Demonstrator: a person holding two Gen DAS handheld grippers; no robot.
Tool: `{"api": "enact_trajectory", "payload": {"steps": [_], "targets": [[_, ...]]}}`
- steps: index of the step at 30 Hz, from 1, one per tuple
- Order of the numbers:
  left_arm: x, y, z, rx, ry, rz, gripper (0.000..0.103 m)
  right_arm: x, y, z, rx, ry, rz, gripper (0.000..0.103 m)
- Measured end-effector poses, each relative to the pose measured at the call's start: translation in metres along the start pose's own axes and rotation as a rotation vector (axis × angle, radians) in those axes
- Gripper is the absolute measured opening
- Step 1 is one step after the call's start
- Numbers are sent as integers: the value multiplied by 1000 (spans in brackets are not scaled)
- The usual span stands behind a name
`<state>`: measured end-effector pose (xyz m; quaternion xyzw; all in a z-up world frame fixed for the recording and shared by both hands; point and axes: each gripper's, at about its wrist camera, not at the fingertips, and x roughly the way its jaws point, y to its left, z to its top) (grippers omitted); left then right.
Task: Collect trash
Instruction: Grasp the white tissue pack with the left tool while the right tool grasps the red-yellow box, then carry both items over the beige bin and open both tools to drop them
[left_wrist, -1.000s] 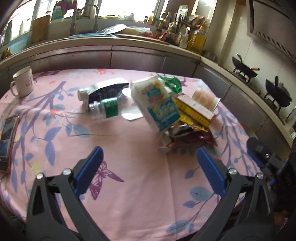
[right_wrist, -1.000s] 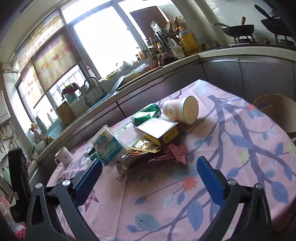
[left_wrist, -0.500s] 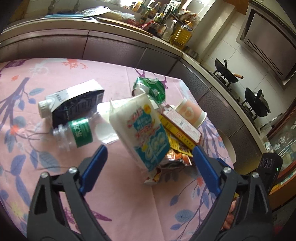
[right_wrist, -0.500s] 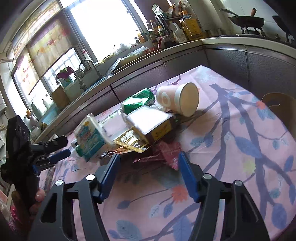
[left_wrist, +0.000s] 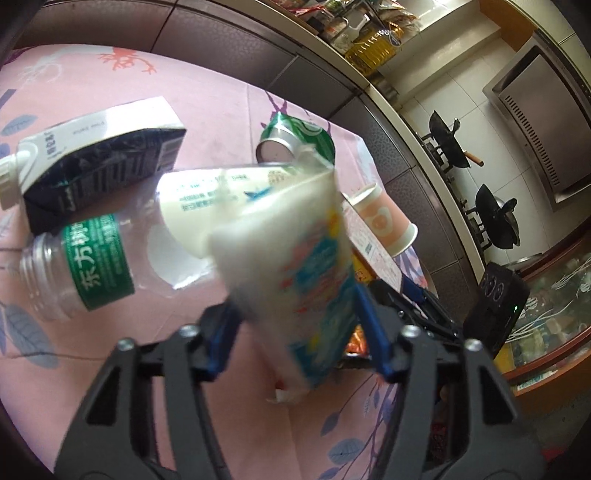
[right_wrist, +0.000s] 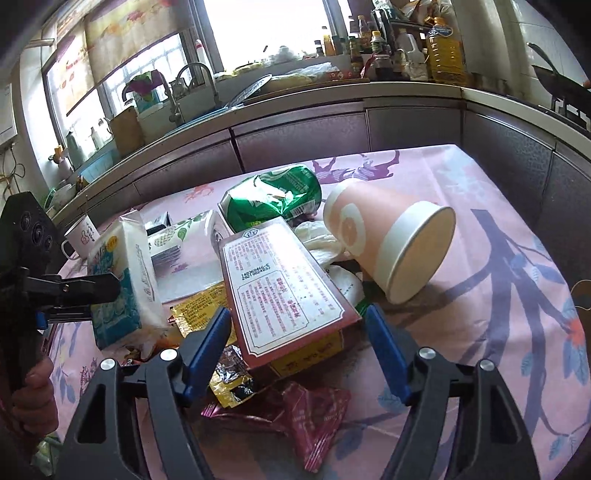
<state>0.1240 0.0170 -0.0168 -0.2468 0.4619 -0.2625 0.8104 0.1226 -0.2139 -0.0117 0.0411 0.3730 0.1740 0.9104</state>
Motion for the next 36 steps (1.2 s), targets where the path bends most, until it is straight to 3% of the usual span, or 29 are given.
{"api": "enact_trajectory", "payload": {"steps": [5, 13, 18, 23, 28, 33, 36], "targets": [[-22, -6, -8, 21, -28, -29, 30, -29, 20, -16, -64, -61, 10, 59], [-67, -46, -12, 129, -123, -49, 29, -100, 15, -46, 35, -233, -18, 57], [-60, -89, -2, 225, -117, -78, 29, -134, -14, -61, 135, -300, -69, 57], [-7, -144, 2, 330, -10, -131, 29, -171, -56, -70, 217, -396, -171, 57], [79, -218, 2, 457, 126, -184, 30, -196, -113, -85, 320, -452, -308, 57], [178, -288, -8, 558, 273, -209, 30, -206, -178, -107, 450, -415, -443, 57], [232, -319, -19, 600, 345, -184, 30, -206, -210, -123, 524, -364, -487, 57]]}}
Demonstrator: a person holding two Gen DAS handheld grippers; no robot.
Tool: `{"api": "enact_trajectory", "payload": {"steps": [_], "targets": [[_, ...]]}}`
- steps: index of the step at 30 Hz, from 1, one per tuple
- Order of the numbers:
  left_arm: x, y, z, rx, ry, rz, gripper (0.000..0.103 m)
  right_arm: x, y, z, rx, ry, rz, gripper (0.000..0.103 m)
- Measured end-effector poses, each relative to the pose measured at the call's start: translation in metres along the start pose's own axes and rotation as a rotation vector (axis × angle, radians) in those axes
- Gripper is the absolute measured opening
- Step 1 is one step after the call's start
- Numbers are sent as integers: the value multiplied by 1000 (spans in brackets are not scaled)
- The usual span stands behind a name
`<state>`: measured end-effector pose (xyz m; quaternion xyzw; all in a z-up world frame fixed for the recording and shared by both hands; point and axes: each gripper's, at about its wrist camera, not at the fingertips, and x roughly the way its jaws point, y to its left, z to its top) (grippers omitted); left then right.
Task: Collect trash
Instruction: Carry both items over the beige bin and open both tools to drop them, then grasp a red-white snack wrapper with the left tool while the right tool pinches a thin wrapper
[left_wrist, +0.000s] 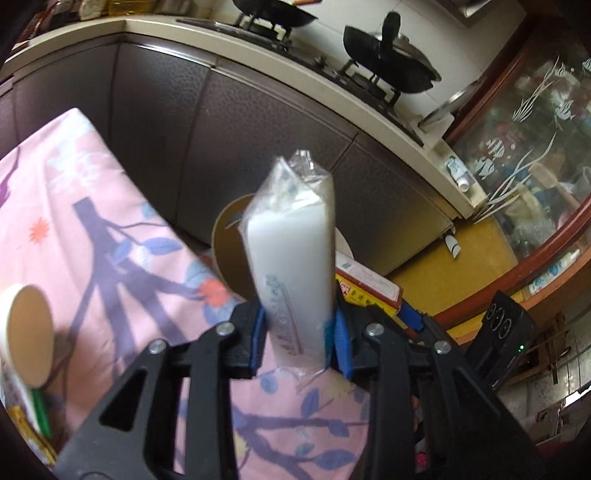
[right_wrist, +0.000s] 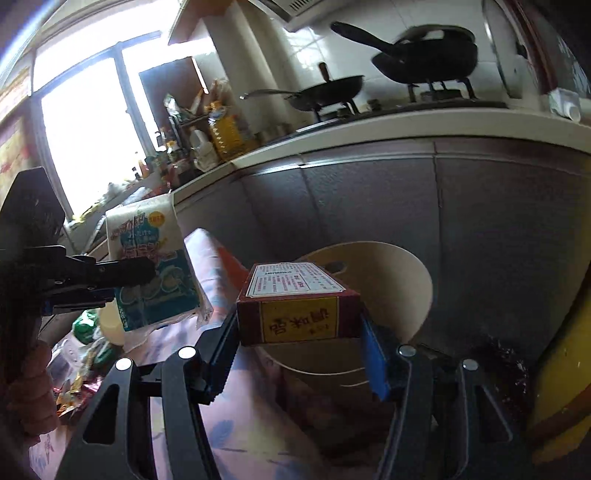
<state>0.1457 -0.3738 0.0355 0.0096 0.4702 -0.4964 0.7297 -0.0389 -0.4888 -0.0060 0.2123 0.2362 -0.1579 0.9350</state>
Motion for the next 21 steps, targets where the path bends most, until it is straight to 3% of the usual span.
{"api": "enact_trajectory", "payload": {"steps": [2, 5, 9, 14, 19, 21], "targets": [[31, -5, 9, 19, 40, 30, 31, 8, -12, -3, 24, 24, -24, 57], [62, -3, 16, 25, 81, 88, 41, 18, -21, -10, 52, 51, -34, 59], [70, 6, 19, -41, 86, 122, 45, 17, -25, -16, 83, 18, -42, 68], [29, 12, 1, -48, 19, 104, 45, 5, -20, -15, 83, -31, -8, 68], [-36, 13, -59, 1, -23, 80, 45, -8, 3, -9, 41, -41, 104, 68], [-67, 20, -86, 0, -38, 70, 45, -10, 22, -11, 4, -12, 173, 62]]}}
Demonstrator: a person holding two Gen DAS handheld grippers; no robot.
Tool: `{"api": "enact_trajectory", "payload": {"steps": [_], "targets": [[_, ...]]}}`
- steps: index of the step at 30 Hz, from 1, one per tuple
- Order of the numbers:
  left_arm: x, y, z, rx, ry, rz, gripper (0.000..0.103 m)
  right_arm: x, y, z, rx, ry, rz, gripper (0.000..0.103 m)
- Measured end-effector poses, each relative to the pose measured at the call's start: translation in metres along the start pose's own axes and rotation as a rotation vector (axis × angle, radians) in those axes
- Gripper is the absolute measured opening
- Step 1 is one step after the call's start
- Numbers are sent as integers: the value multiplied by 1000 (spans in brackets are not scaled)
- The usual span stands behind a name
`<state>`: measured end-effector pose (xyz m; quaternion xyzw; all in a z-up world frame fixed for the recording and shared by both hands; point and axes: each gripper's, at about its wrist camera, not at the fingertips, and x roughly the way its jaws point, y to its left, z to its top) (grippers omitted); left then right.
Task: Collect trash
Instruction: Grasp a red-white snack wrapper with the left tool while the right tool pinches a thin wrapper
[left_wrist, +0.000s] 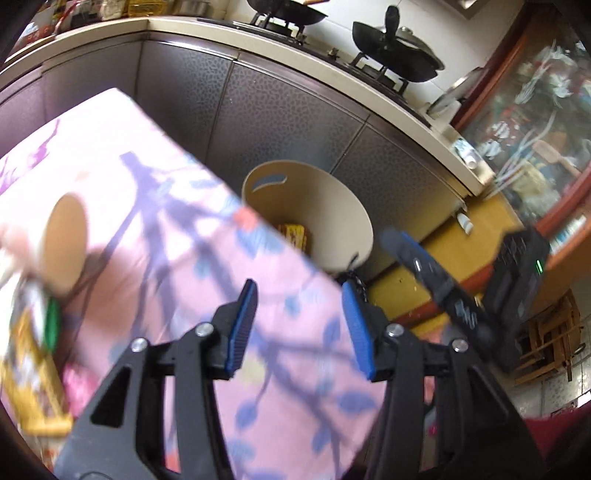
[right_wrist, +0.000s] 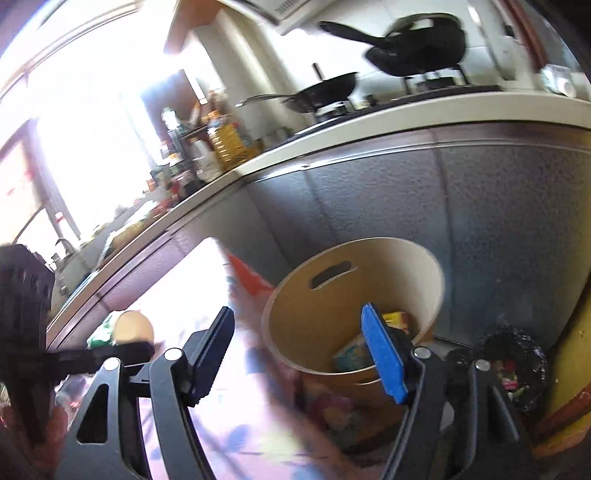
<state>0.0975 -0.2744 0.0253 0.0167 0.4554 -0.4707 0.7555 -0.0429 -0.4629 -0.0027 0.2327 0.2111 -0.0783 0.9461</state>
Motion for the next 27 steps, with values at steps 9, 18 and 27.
{"api": "enact_trajectory", "payload": {"steps": [9, 18, 27], "targets": [[-152, 81, -122, -208, -159, 157, 45, 34, 94, -37, -16, 286, 324, 43], [-214, 166, -185, -488, -290, 236, 46, 49, 186, -70, -166, 422, 397, 36], [-185, 202, -168, -512, -266, 174, 46, 96, 211, -60, -178, 480, 355, 30]]}}
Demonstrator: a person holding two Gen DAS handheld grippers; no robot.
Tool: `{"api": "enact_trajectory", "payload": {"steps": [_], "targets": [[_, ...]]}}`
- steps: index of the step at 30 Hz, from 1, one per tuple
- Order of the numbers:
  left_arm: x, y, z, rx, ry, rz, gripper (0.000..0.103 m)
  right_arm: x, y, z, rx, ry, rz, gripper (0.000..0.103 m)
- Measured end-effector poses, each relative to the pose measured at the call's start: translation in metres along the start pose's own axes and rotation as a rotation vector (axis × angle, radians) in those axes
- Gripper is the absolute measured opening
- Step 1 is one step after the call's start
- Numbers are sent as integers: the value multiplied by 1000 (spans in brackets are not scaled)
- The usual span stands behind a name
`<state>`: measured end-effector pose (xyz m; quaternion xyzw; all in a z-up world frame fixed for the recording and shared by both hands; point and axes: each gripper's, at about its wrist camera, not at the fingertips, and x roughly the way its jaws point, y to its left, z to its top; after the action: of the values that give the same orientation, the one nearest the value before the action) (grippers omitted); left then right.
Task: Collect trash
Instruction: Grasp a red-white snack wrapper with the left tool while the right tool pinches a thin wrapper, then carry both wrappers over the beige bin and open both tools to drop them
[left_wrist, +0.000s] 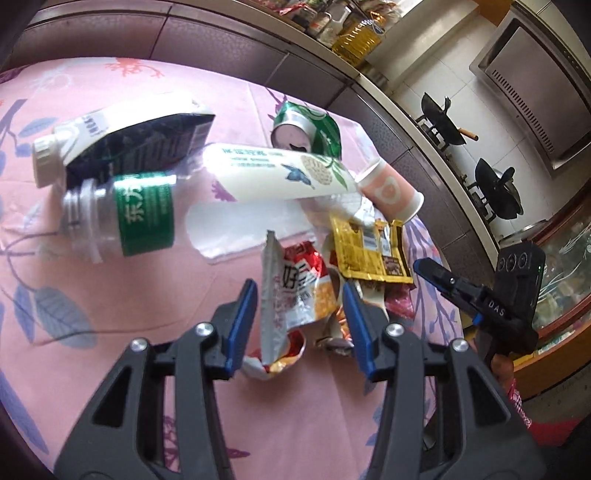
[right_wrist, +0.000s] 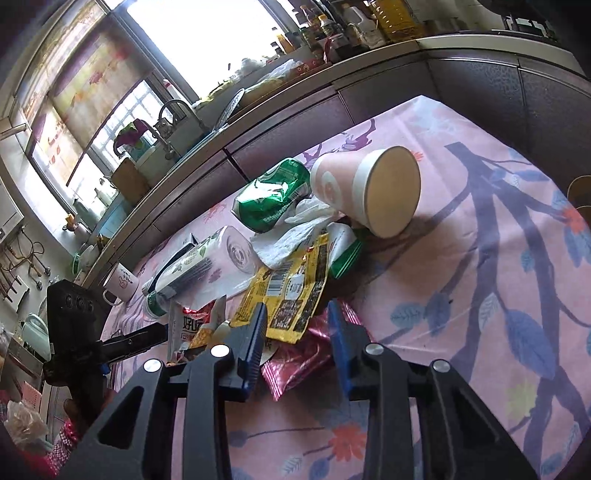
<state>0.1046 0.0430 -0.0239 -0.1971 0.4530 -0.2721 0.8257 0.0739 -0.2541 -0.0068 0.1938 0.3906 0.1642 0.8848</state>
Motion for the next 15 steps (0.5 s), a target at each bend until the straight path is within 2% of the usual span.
{"api": "enact_trajectory", "payload": {"steps": [2, 3, 4, 5, 6, 11, 15], "targets": [[7, -1, -1, -4, 8, -4, 46, 11, -4, 4, 21, 21, 6, 29], [9, -2, -2, -2, 12, -6, 44, 14, -6, 5, 37, 35, 23, 22], [11, -4, -5, 0, 16, -4, 37, 18, -7, 4, 46, 48, 47, 18], [12, -5, -7, 3, 23, -3, 12, 18, -6, 3, 46, 51, 67, 7], [12, -5, -9, 2, 30, -2, 8, 17, -3, 2, 35, 46, 79, 2], [-19, -4, -23, -31, -20, -28, 6, -14, 8, -7, 24, -23, 160, 0], [-56, -13, -28, -29, -88, -66, 6, -48, 0, -5, 46, -105, 187, 0]]}}
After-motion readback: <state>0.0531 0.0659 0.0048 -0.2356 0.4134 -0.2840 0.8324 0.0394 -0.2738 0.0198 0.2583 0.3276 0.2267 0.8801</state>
